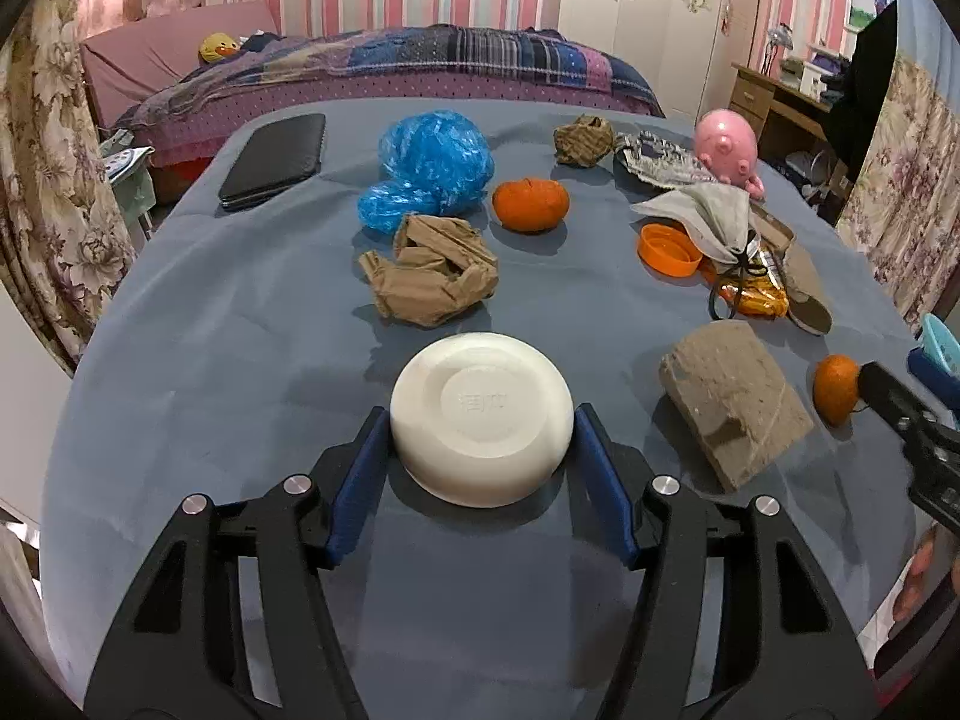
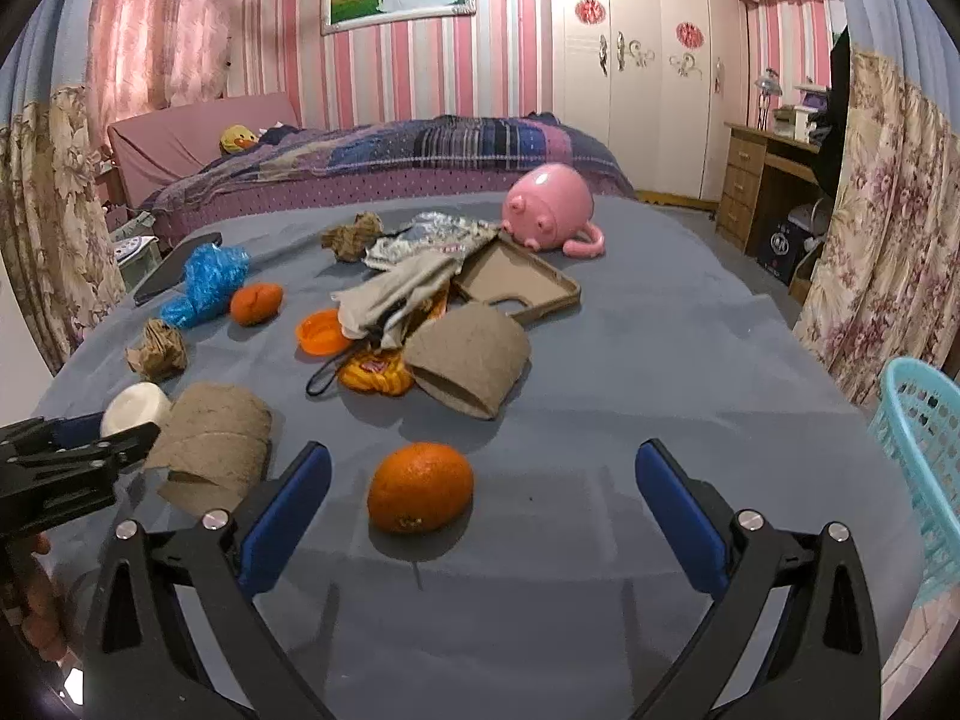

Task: Collect trash
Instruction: 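Grasp the white soap bar with the left tool while the right tool grasps the tangerine, then carry the soap bar and tangerine in both tools over the blue basket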

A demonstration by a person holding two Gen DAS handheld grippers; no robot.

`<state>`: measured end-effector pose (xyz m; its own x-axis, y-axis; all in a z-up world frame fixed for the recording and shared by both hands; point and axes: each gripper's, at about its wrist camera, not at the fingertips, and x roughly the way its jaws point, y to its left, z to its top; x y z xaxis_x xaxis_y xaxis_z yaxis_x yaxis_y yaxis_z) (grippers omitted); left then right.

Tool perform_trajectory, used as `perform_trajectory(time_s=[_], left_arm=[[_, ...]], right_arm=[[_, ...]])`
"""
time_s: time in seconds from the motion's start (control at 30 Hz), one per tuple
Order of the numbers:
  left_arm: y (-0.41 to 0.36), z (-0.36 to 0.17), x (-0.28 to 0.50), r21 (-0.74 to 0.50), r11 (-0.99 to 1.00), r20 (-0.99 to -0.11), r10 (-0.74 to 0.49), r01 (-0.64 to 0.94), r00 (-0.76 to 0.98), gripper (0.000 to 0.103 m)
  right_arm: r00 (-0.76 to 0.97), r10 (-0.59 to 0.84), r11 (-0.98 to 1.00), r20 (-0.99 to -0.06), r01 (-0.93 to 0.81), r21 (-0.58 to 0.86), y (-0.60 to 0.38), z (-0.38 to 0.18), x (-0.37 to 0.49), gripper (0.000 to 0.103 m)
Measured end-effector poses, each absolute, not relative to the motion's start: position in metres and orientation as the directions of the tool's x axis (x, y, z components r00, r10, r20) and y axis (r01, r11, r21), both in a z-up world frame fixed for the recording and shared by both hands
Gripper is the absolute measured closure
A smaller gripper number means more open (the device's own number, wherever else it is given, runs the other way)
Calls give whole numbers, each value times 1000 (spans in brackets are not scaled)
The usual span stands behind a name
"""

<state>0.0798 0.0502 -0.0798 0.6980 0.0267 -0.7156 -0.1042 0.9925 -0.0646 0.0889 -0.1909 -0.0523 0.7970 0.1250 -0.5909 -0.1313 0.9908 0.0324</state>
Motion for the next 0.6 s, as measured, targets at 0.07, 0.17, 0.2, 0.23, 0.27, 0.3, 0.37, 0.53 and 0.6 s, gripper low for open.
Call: perform_trajectory(time_s=[0.07,0.17,0.2,0.23,0.27,0.3,0.37,0.53,0.6], left_arm=[[56,-78,75,-79,990,-705,26,-115,709,43],[66,-70,67,-89,986,-681,40,-137,731,43],[68,-68,66,-86,986,-675,46,-140,737,43],[70,-64,63,-80,986,-666,55,-145,744,43],[70,-61,62,-73,986,-660,64,-149,749,43],[70,-57,61,-66,986,-650,76,-155,756,43],[72,-52,59,-64,985,-642,82,-160,762,43],[65,-38,58,-52,986,-624,94,-161,776,43],[60,-32,56,-43,987,-613,95,-154,784,43]], right_arm=[[792,130,990,-597,-137,33,-189,-55,91,9],[779,142,987,-611,-161,25,-184,-60,92,22],[773,148,985,-617,-170,22,-181,-62,93,30],[767,153,983,-623,-180,20,-179,-64,94,35],[761,164,981,-628,-191,25,-178,-65,95,44],[754,188,977,-629,-210,40,-176,-65,95,50],[750,209,971,-628,-233,45,-175,-64,93,61],[766,238,964,-597,-261,51,-179,-51,87,68],[777,239,965,-583,-255,55,-187,-41,85,68]])
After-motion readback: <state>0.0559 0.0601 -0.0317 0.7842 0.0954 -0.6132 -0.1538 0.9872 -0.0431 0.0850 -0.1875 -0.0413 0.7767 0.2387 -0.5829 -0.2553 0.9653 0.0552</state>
